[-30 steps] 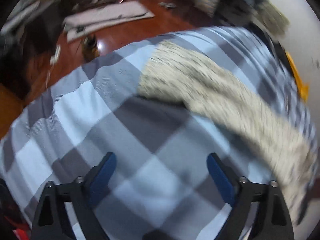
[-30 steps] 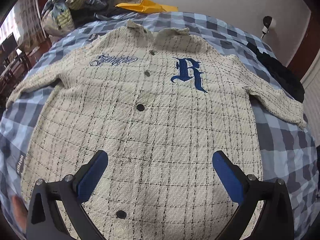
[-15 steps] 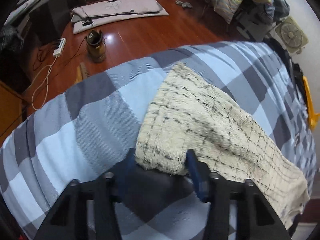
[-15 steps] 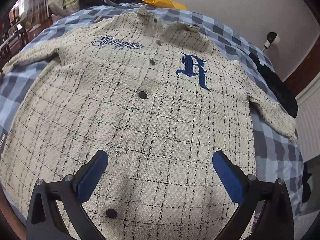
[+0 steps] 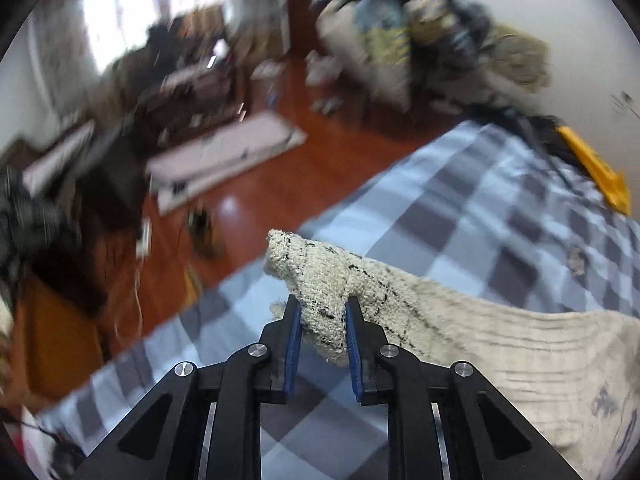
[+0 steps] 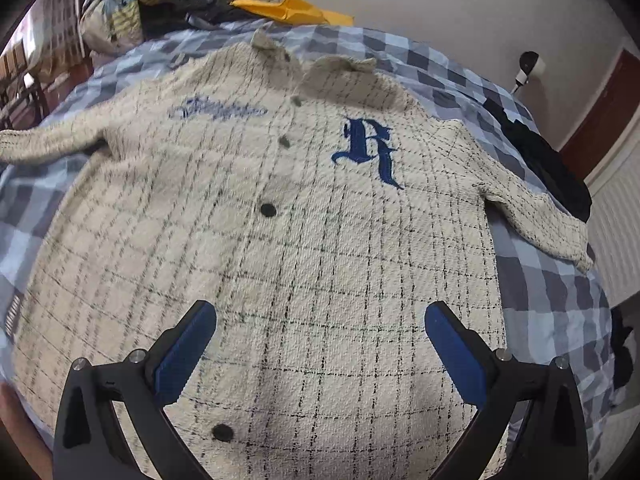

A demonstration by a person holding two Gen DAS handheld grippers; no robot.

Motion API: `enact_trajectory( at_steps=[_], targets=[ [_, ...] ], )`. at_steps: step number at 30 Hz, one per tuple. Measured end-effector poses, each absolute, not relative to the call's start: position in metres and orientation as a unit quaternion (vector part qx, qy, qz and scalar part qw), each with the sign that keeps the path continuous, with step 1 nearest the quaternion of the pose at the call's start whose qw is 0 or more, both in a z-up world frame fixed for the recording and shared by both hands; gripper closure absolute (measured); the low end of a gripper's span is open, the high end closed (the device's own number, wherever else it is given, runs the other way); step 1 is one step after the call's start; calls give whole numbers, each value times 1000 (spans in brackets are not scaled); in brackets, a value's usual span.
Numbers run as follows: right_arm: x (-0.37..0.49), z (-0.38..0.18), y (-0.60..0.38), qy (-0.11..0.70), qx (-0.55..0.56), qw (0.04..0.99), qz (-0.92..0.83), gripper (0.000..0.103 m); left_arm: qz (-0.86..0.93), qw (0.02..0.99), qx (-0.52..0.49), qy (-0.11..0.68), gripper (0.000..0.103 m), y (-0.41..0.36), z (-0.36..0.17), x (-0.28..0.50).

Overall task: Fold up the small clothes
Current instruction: 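Grasp the cream shirt's sleeve cuff with the left gripper and lift it, then fold the held sleeve across the shirt body with the left gripper, release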

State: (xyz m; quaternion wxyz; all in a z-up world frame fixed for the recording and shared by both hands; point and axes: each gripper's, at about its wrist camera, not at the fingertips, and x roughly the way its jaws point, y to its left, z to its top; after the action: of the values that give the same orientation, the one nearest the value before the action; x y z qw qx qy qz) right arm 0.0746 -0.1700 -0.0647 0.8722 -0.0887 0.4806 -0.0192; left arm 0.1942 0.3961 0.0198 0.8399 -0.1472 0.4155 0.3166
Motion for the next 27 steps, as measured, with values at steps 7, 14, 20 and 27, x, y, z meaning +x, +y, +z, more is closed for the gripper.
enact_trajectory(
  at_steps=[7, 14, 20, 27],
  targets=[
    [81, -54, -197, 502, 0, 864, -23, 1, 266, 884, -68, 379, 84, 281, 114, 231],
    [81, -46, -231, 503, 57, 861, -49, 1, 173, 917, 21, 358, 84, 97, 155, 273],
    [83, -44, -271, 509, 129, 848, -74, 1, 55, 931, 58, 356, 84, -83, 157, 301],
    [73, -39, -323, 482, 197, 834, -182, 1, -82, 893, 178, 406, 0, -249, 73, 280]
  ],
)
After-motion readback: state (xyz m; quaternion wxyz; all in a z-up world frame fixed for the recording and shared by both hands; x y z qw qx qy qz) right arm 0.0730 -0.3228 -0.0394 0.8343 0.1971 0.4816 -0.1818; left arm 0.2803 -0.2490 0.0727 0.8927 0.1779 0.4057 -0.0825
